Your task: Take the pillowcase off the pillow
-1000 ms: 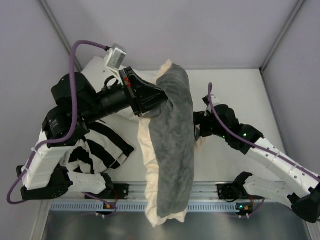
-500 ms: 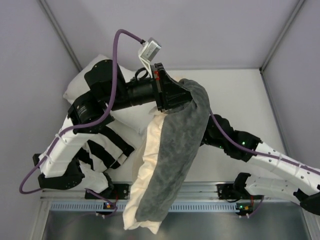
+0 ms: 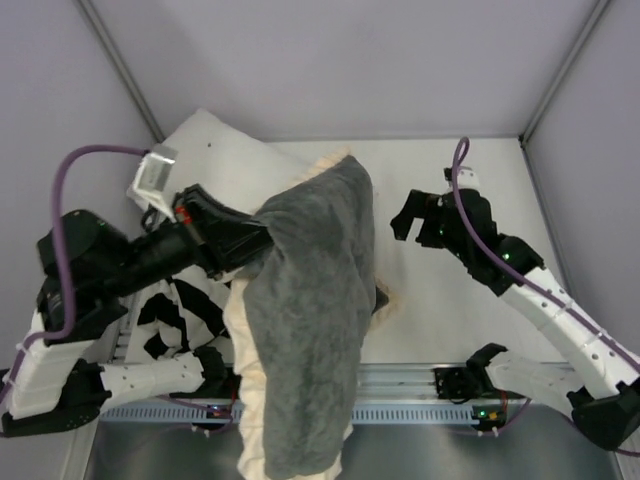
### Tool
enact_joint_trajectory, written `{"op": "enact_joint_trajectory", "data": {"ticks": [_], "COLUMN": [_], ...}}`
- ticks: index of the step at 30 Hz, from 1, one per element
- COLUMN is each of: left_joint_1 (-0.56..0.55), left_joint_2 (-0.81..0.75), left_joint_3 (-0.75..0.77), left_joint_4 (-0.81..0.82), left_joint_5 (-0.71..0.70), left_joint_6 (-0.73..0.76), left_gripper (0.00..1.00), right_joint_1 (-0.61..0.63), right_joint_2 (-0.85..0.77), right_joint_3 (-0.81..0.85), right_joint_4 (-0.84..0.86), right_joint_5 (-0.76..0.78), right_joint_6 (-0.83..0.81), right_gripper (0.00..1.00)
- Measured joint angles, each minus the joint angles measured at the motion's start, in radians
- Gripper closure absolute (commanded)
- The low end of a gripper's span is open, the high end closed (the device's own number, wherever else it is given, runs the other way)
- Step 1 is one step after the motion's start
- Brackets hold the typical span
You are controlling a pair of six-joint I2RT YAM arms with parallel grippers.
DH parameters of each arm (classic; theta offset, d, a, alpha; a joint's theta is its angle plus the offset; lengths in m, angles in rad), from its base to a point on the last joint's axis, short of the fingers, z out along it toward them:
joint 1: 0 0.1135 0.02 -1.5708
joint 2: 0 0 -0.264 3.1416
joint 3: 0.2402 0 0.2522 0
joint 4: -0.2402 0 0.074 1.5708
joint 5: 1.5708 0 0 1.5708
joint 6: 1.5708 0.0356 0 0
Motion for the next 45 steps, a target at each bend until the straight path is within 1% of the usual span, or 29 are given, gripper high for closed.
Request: {"op": "enact_joint_trajectory", "data": {"ticks": [3, 6, 10, 15, 21, 26, 27, 30, 35, 39, 40, 41, 45], "left_joint_1": [0.000, 0.000, 0.000, 0.000, 0.000, 0.000, 0.000, 0.000, 0.000, 0.000, 0.000, 0.000, 0.000], "left_joint_2": [-0.086, -0.132, -0.132, -0.116, -0.096, -0.110, -0.117, -0.138, -0.140, -0.134, -0.132, -0.130, -0.130], "left_joint_3": [-0.015, -0.024, -0.024, -0.024, -0.024, -0.024, -0.024, -0.024, -0.023, -0.016, -0.014, -0.012, -0.009], "left_joint_4": [-0.043, -0.082, -0.109, -0.119, -0.119, -0.133, -0.140, -0.163, -0.171, -0.174, -0.175, -0.176, -0.179], "left_joint_5": [-0.040, -0.066, -0.084, -0.096, -0.096, -0.123, -0.134, -0.162, -0.183, -0.191, -0.193, -0.193, -0.202], "left_joint_6": [-0.001, -0.004, -0.005, -0.005, -0.008, -0.015, -0.015, -0.014, -0.014, -0.014, -0.014, -0.014, -0.014], "left_gripper": [1.00, 1.00, 1.00, 1.00, 1.00, 1.00, 1.00, 1.00, 1.00, 1.00, 1.00, 1.00, 1.00], "right_joint_1": [-0.080, -0.119, -0.128, -0.152, -0.200, -0.270, -0.285, -0.308, -0.311, -0.317, -0.320, -0.327, -0.367], "right_joint_2": [0.101, 0.249, 0.431, 0.613, 0.732, 0.745, 0.752, 0.785, 0.827, 0.854, 0.858, 0.863, 0.866], "right_joint_3": [0.040, 0.111, 0.175, 0.176, 0.174, 0.119, 0.117, 0.117, 0.112, 0.112, 0.112, 0.112, 0.087], "right_joint_4": [0.020, 0.104, 0.234, 0.399, 0.529, 0.618, 0.623, 0.666, 0.716, 0.761, 0.774, 0.793, 0.886], "right_joint_5": [-0.064, -0.130, -0.241, -0.389, -0.460, -0.495, -0.505, -0.532, -0.561, -0.580, -0.584, -0.591, -0.616], "right_joint_6": [0.002, 0.007, 0.043, 0.156, 0.237, 0.273, 0.276, 0.281, 0.297, 0.313, 0.319, 0.325, 0.371], "right_gripper": [0.02, 0.02, 0.03, 0.04, 0.05, 0.07, 0.09, 0.12, 0.21, 0.37, 0.45, 0.48, 0.50]}}
